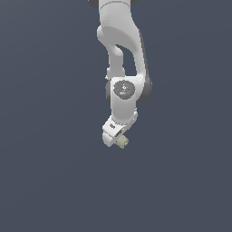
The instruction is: Pick up the object and move it to a goal position.
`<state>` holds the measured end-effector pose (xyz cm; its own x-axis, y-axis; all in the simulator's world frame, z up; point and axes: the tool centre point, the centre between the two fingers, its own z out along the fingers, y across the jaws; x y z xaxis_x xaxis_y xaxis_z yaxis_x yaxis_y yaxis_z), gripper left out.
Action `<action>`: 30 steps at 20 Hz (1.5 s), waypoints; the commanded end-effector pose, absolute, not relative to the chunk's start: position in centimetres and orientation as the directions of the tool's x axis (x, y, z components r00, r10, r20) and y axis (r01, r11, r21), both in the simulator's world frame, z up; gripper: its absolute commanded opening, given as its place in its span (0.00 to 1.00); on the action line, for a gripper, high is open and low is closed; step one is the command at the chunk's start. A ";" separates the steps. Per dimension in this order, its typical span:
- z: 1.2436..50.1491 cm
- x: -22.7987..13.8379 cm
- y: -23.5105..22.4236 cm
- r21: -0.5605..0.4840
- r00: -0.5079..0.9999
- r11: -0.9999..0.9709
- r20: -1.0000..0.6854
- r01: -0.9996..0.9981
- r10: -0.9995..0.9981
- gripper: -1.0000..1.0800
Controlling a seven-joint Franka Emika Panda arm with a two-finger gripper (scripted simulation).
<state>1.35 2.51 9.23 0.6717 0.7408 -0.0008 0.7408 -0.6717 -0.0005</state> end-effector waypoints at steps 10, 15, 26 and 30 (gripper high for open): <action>7.7 1.3 2.6 0.000 0.660 -0.660 0.000 0.752 0.752 0.96; 5.1 1.2 2.6 0.000 0.657 -0.657 0.000 0.754 0.754 0.96; 4.1 1.4 2.6 0.000 0.657 -0.657 0.000 0.754 0.754 0.00; 4.1 1.4 2.6 0.000 0.657 -0.657 0.000 0.754 0.754 0.00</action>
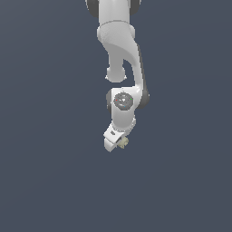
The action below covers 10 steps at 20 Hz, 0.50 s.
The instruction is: Pick up the object and move it to a goal position.
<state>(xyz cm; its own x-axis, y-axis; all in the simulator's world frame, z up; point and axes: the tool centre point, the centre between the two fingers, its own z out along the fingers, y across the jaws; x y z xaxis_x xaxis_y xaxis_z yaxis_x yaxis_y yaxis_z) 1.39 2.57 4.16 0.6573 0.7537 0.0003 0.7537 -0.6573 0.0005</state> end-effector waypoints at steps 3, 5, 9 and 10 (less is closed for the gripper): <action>4.2 1.4 2.5 0.001 0.657 -0.657 0.000 0.754 0.754 0.00; 4.5 1.5 2.3 0.001 0.657 -0.657 0.000 0.754 0.754 0.00; 5.7 1.8 1.4 0.001 0.657 -0.657 0.000 0.754 0.754 0.00; 6.2 1.9 1.1 0.001 0.657 -0.657 0.000 0.754 0.754 0.00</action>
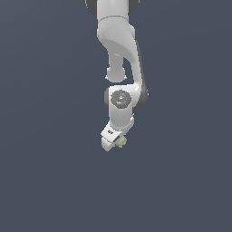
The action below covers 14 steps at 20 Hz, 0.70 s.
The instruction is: Pick up the object and move it to a goal position.
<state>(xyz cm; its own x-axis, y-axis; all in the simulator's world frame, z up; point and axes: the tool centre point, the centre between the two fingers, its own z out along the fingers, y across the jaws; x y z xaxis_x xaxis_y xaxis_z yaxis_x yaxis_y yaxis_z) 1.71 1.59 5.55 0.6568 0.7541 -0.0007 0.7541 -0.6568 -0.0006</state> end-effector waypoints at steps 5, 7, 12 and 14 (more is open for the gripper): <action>9.4 2.7 -1.1 0.000 0.657 -0.657 0.001 0.754 0.754 0.00; 11.0 3.2 -2.2 0.000 0.657 -0.657 0.001 0.754 0.754 0.00; 15.5 4.4 -5.3 -0.001 0.657 -0.657 0.001 0.754 0.754 0.00; 17.4 4.9 -6.5 -0.001 0.656 -0.656 0.002 0.754 0.754 0.00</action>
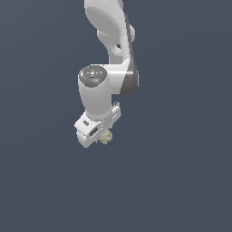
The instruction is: Pick up the object and move it to a goal position.
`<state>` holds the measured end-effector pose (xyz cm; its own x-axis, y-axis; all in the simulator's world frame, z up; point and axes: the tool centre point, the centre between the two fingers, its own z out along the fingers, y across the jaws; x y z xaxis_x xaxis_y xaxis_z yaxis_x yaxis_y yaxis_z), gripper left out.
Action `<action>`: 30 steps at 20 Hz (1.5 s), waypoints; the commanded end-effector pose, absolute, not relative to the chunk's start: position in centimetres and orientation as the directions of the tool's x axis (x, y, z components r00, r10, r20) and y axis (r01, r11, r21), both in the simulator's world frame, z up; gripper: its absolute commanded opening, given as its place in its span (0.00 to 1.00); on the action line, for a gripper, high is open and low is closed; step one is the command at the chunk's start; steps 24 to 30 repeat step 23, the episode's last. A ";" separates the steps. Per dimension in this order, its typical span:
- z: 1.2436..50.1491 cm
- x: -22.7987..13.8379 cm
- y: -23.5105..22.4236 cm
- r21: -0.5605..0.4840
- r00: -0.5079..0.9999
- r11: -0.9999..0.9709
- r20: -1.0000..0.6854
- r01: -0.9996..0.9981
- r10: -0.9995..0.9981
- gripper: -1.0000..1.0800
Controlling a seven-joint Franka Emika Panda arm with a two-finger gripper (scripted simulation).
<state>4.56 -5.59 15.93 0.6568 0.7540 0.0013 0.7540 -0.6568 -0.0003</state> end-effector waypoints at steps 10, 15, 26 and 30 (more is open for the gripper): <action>24.7 7.2 -11.7 -0.001 0.657 -0.657 0.001 0.754 0.754 0.00; 26.4 7.9 -12.9 0.000 0.657 -0.657 0.000 0.754 0.754 0.00; 27.3 8.2 -13.6 0.000 0.657 -0.657 0.000 0.754 0.754 0.00; 27.3 8.2 -13.6 0.000 0.657 -0.657 0.000 0.754 0.754 0.00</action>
